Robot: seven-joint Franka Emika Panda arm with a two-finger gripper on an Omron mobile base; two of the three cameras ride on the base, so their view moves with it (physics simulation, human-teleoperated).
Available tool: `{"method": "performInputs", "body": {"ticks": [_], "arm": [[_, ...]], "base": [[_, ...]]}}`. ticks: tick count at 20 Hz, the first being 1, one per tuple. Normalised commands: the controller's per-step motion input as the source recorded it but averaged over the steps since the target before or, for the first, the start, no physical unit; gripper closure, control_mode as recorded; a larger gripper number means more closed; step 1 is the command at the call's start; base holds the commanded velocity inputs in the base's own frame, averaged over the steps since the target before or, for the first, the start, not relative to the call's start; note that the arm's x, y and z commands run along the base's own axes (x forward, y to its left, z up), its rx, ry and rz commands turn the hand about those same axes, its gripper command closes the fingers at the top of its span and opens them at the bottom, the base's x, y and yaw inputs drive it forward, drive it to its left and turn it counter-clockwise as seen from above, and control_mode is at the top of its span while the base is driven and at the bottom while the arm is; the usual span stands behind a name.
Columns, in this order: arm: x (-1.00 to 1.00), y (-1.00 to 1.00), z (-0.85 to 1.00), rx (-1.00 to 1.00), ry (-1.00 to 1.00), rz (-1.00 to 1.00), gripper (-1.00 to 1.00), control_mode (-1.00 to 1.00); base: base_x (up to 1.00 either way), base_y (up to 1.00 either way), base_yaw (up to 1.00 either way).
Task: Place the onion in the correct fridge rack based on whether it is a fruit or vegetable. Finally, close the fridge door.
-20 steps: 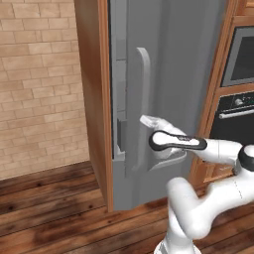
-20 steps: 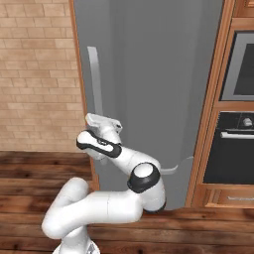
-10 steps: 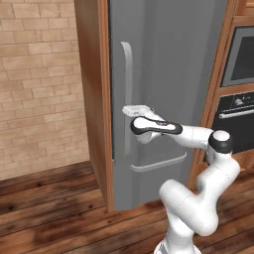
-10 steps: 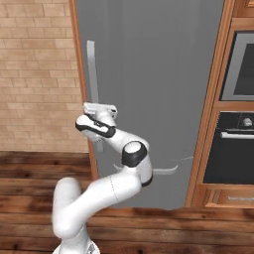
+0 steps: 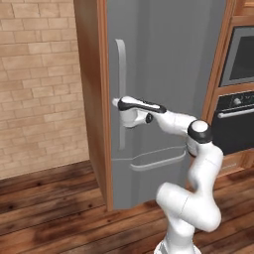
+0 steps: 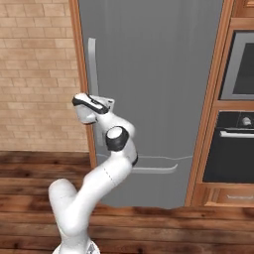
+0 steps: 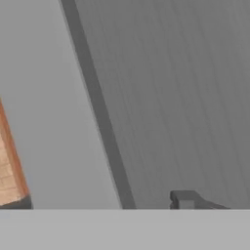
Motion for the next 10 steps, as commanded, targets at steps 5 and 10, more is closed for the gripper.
{"method": "performInputs", "body": {"ticks": [5,10], "arm": [[0.96,0.01,0.00,0.00,0.15,-0.05,-1.00,-1.00],[0.00,0.00,0.00,0.00,0.00,0.00,-1.00,-1.00]], "base": [[0.00,0.00,0.00],[0.00,0.00,0.00]]}}
